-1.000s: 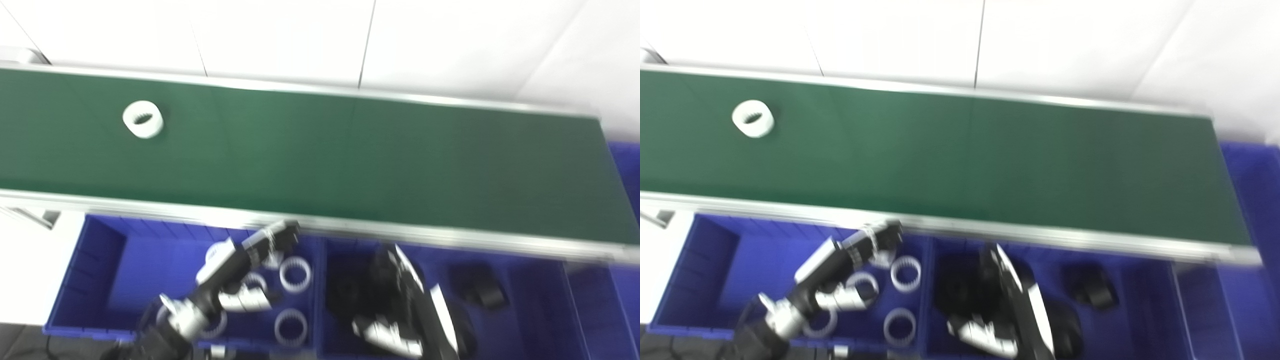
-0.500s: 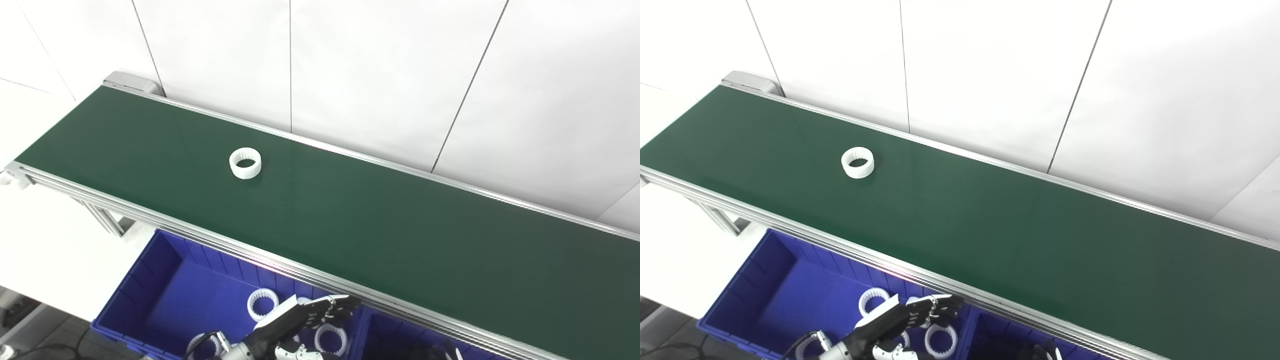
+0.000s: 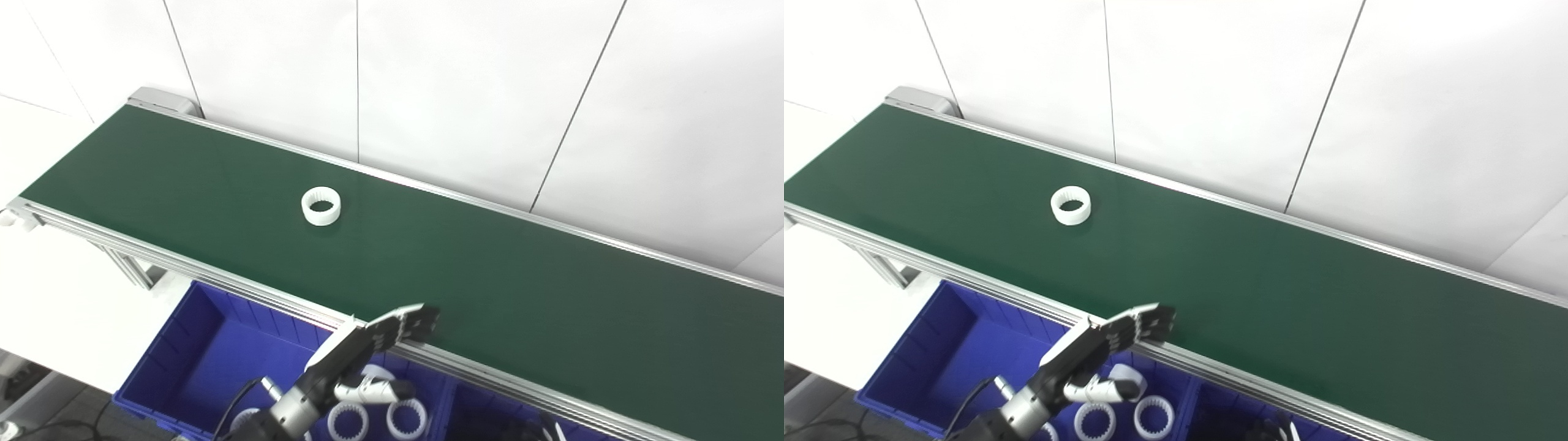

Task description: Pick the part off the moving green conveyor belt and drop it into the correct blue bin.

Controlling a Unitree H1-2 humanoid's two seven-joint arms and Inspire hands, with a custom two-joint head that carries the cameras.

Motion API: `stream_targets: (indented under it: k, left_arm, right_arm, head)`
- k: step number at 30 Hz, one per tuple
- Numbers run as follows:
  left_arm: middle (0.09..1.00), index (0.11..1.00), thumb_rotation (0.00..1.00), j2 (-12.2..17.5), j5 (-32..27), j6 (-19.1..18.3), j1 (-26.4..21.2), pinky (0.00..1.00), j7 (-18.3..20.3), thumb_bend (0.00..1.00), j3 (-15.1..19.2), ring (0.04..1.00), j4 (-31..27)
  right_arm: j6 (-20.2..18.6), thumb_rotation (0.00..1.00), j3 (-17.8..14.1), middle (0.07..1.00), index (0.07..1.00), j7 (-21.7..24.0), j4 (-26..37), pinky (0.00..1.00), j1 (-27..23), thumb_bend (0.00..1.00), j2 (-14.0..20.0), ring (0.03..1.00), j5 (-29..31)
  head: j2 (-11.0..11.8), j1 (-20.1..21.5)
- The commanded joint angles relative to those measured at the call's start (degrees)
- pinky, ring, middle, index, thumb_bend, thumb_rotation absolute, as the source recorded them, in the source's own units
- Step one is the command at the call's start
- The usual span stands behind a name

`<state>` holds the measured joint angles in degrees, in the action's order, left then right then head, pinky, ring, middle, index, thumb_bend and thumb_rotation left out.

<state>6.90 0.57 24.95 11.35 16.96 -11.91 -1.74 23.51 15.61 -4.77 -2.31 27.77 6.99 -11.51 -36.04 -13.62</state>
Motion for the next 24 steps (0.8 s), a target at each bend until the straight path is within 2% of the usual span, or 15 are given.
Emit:
stream_targets:
  k: [1, 4, 9, 12, 16, 19, 21, 24]
  left_arm:
    - [0.903, 0.893, 0.64, -0.70, 1.15, 1.73, -2.67, 0.81, -1.29, 0.70, 0.21, 0.864, -2.54]
    - [0.894, 0.889, 0.65, -1.04, 2.16, 1.33, -6.68, 0.81, -1.89, 0.72, 0.77, 0.856, -2.60]
    - [0.906, 0.888, 0.66, -0.22, 5.54, -2.95, -12.31, 0.80, -2.40, 0.73, 1.90, 0.868, -3.02]
    - [0.912, 0.889, 0.65, 0.33, 6.92, -6.03, -15.73, 0.76, -2.51, 0.74, 2.63, 0.863, -2.44]
    - [0.934, 0.913, 0.66, 1.47, 11.14, -12.13, -20.50, 0.76, -2.65, 0.75, 3.22, 0.877, -1.42]
    - [0.951, 0.925, 0.63, 2.24, 14.81, -13.59, -23.34, 0.79, -3.43, 0.73, 3.30, 0.911, 0.05]
    - [0.947, 0.919, 0.56, 2.58, 17.05, -14.22, -25.30, 0.86, -4.38, 0.73, 3.22, 0.929, 1.59]
    - [0.942, 0.917, 0.54, 3.11, 21.90, -16.16, -28.00, 0.87, -6.06, 0.73, 2.79, 0.924, 3.56]
  right_arm:
    - [3.41, 0.47, -0.04, 0.897, 0.963, -0.75, 1.41, 0.80, -0.10, 0.75, 0.09, 0.865, 0.09]
    - [3.41, 0.44, 0.34, 0.896, 0.962, -1.01, 1.18, 0.79, -0.40, 0.74, 0.32, 0.861, 0.53]
    - [3.40, 0.47, 1.15, 0.887, 0.957, -2.65, 0.63, 0.79, -0.93, 0.75, 0.67, 0.865, -0.54]
    - [3.39, 0.45, 1.57, 0.881, 0.946, -3.01, 0.33, 0.78, -1.20, 0.77, 0.86, 0.854, 0.08]
    - [3.39, 0.44, 2.24, 0.878, 0.941, -3.72, 0.18, 0.75, -1.51, 0.77, 1.20, 0.845, 0.06]
    - [3.39, 0.43, 2.67, 0.876, 0.938, -4.28, 0.23, 0.76, -1.64, 0.77, 1.36, 0.846, 0.14]
    - [3.39, 0.43, 2.88, 0.877, 0.936, -4.60, 0.10, 0.76, -1.76, 0.78, 1.41, 0.849, 0.15]
    - [3.40, 0.42, 3.33, 0.875, 0.934, -5.27, -0.06, 0.76, -1.99, 0.78, 1.52, 0.848, 0.01]
  head:
    - [-0.12, 0.26]
    - [-0.15, 1.26]
    - [0.26, 3.34]
    - [0.47, 3.59]
    - [0.63, 3.72]
    - [0.77, 3.82]
    - [0.89, 3.83]
    - [1.03, 3.90]
